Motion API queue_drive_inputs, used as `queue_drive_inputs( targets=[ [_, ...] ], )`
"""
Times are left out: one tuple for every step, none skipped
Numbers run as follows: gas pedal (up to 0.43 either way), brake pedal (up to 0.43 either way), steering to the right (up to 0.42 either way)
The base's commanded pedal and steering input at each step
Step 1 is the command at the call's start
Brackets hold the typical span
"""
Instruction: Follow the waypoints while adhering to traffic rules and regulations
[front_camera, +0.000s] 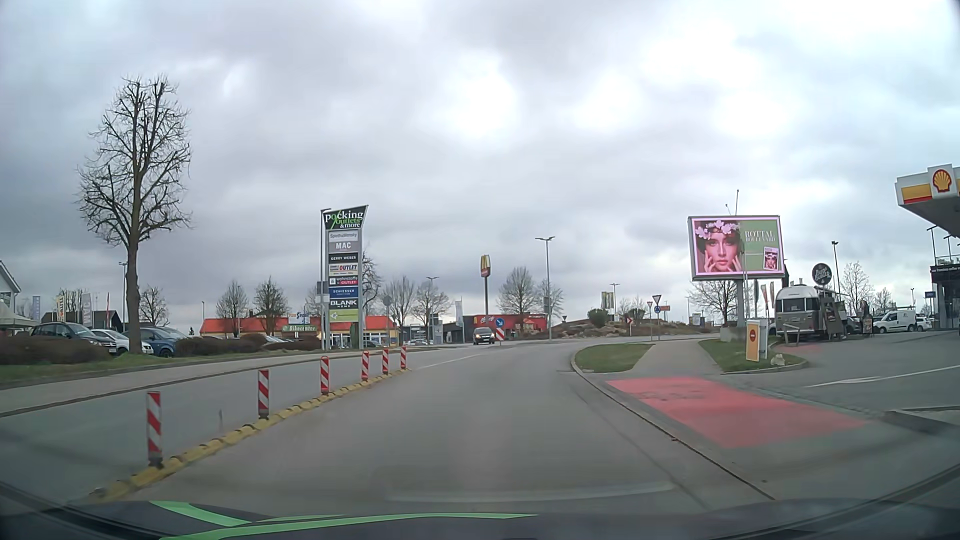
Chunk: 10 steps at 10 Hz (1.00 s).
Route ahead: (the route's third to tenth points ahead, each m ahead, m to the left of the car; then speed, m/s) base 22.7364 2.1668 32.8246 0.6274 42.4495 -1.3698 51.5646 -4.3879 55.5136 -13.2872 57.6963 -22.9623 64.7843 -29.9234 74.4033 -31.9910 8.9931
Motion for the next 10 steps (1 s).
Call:
queue_drive_inputs(
  targets=[
    [0.118, 0.0, 0.012],
    [0.118, 0.0, 0.012],
    [0.118, 0.0, 0.012],
    [0.118, 0.0, 0.019],
    [0.118, 0.0, 0.019],
    [0.118, 0.0, 0.02],
    [0.118, 0.0, 0.023],
    [0.118, 0.0, 0.025],
    [0.118, 0.0, 0.025],
    [0.118, 0.0, 0.025]
  ],
)
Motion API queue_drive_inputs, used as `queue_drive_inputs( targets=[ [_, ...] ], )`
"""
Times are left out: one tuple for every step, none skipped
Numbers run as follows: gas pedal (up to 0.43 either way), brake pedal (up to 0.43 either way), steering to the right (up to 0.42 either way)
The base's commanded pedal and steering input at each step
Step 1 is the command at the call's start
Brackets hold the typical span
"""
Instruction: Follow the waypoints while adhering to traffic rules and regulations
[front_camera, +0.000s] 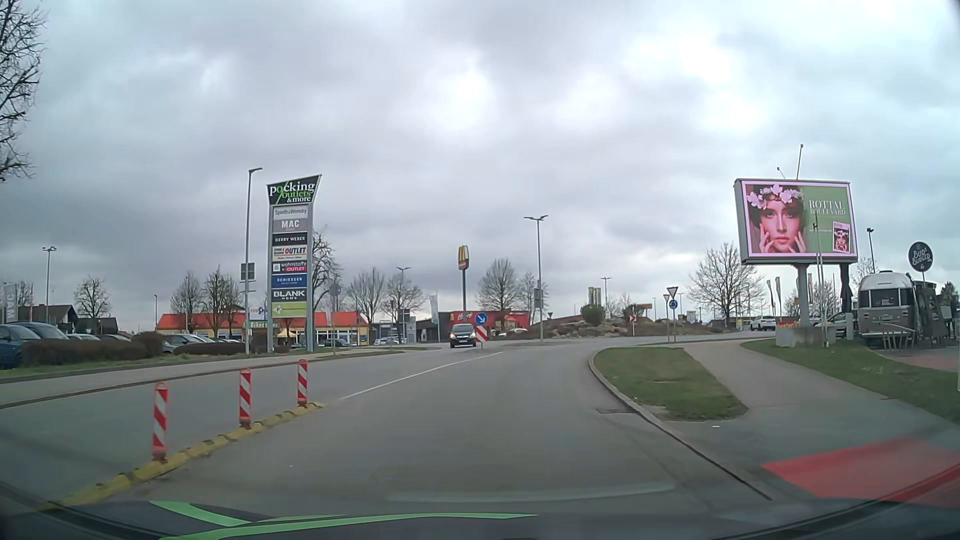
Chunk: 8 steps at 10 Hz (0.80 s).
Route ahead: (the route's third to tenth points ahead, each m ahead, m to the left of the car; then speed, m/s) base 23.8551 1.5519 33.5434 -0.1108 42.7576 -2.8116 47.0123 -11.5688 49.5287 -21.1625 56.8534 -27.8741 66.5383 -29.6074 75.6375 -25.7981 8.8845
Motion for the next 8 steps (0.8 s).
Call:
queue_drive_inputs(
  targets=[
    [0.11, 0.0, 0.026],
    [0.098, 0.0, 0.026],
    [0.087, 0.0, 0.028],
    [0.087, 0.0, 0.029],
    [0.087, 0.0, 0.029],
    [0.079, 0.0, 0.029],
    [0.079, 0.0, 0.029],
    [0.079, 0.0, 0.029]
  ],
)
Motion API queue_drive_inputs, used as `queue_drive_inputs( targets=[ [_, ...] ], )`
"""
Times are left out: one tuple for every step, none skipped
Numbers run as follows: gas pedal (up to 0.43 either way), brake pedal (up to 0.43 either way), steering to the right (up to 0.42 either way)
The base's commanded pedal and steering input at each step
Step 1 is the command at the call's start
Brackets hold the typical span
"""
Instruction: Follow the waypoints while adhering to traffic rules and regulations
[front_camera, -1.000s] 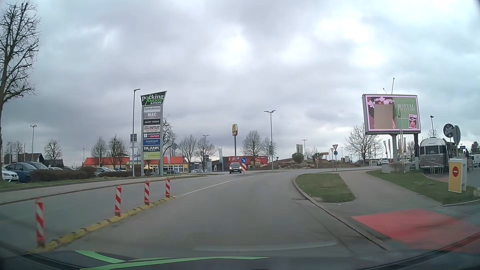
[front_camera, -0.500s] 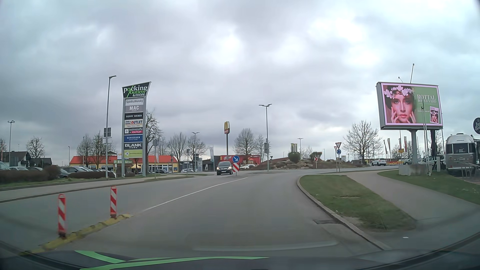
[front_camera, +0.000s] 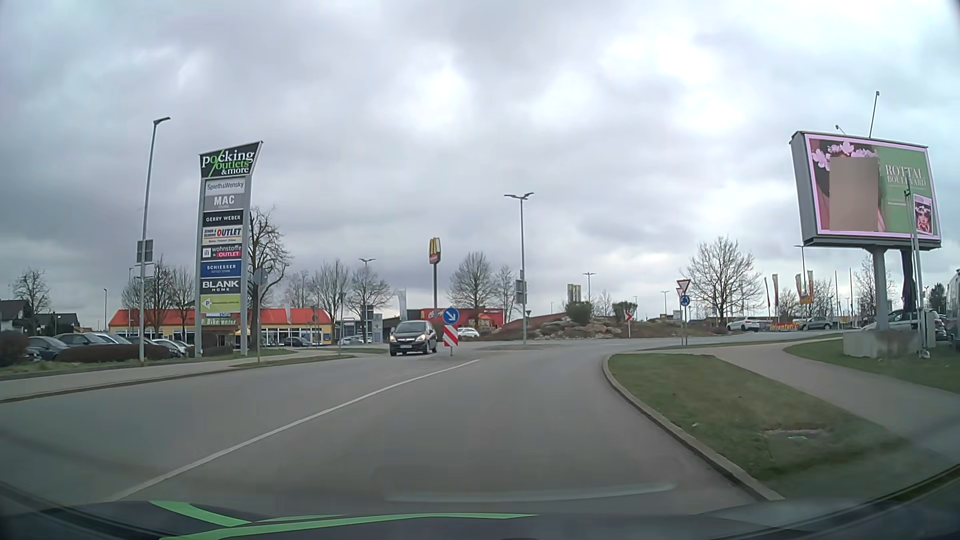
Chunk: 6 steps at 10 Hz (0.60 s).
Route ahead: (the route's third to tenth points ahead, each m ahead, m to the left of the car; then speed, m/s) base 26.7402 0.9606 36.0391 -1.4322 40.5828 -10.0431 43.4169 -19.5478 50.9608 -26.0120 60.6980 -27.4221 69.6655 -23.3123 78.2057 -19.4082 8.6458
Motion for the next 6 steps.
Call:
queue_drive_inputs(
  targets=[
    [0.059, 0.0, 0.029],
    [0.028, 0.0, 0.029],
    [0.0, 0.0, 0.029],
    [0.0, 0.0, 0.03],
    [0.0, 0.0, 0.032],
    [0.0, 0.0, 0.035]
  ],
)
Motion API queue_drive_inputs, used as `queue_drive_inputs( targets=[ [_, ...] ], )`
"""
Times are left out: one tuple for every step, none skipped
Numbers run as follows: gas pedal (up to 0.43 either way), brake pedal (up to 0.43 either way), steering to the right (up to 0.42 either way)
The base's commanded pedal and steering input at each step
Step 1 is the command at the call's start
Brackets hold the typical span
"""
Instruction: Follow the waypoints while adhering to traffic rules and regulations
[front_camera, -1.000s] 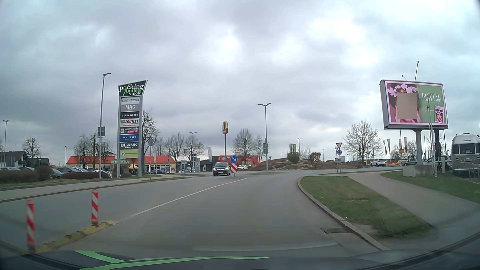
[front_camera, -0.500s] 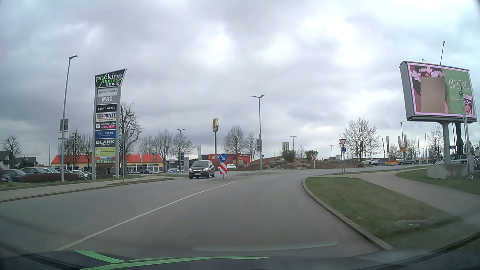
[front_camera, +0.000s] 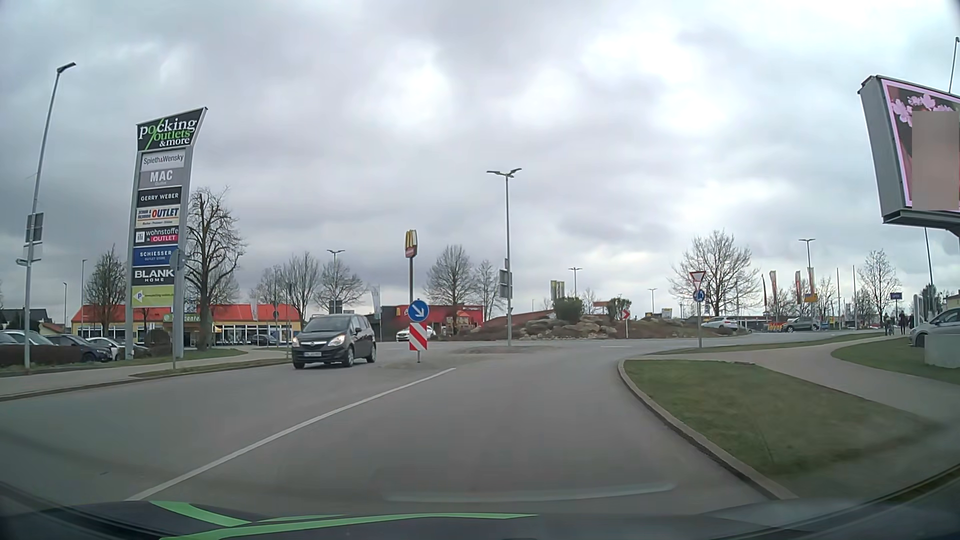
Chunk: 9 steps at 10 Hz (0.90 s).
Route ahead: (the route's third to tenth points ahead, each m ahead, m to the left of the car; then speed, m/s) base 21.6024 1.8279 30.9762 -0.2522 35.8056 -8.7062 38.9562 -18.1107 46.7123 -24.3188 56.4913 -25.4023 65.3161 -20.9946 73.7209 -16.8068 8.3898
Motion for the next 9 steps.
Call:
queue_drive_inputs(
  targets=[
    [0.0, 0.0, 0.038],
    [0.0, 0.0, 0.04],
    [0.0, 0.0, 0.041],
    [0.0, 0.0, 0.041],
    [0.0, 0.0, 0.041],
    [0.0, 0.0, 0.041],
    [0.0, 0.0, 0.042],
    [0.0, 0.0, 0.043],
    [0.0, 0.0, 0.045]
  ],
)
